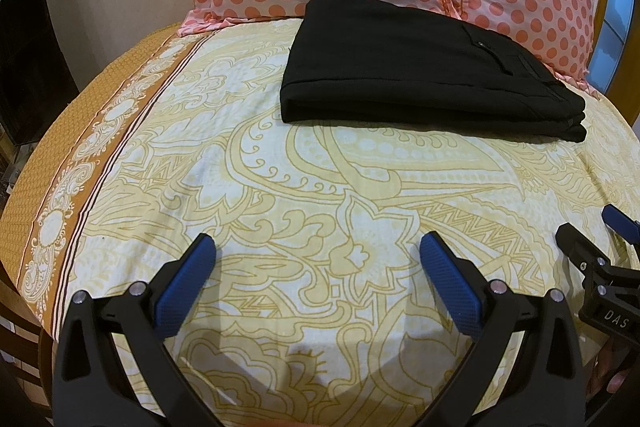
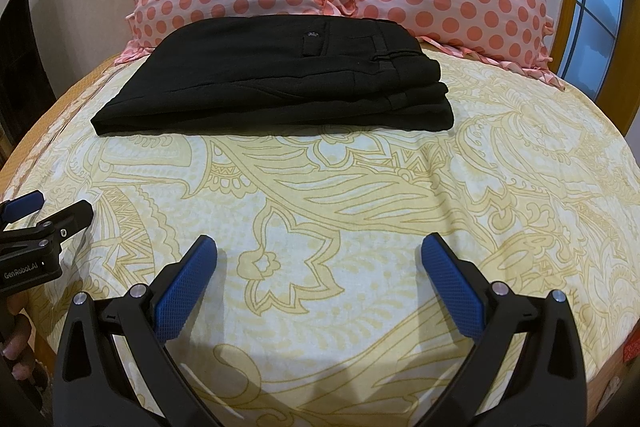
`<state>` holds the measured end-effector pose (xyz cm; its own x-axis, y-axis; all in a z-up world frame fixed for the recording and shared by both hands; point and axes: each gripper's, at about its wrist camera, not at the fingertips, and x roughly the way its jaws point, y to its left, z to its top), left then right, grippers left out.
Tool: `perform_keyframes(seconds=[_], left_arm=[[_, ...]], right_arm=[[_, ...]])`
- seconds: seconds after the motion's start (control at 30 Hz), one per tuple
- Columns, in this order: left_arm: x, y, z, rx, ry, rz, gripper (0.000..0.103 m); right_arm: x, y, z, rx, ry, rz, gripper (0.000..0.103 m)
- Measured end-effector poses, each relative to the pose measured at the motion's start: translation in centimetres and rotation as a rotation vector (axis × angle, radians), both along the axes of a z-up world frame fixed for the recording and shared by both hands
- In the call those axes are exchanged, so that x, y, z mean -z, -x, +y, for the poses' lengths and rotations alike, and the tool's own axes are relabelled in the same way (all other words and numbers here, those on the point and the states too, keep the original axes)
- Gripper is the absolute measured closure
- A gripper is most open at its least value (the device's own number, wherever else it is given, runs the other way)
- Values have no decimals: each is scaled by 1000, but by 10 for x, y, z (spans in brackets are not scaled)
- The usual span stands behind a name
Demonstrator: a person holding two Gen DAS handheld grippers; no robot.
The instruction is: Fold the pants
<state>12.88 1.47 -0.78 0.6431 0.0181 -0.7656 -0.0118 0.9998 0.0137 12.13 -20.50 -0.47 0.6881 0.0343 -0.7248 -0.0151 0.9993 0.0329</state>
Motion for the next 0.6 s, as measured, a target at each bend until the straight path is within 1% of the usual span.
perform_keyframes(seconds=[0.6], left_arm=[[0,0,0,1,0,-2,2]], right_arm=[[0,0,1,1,0,-1,1]])
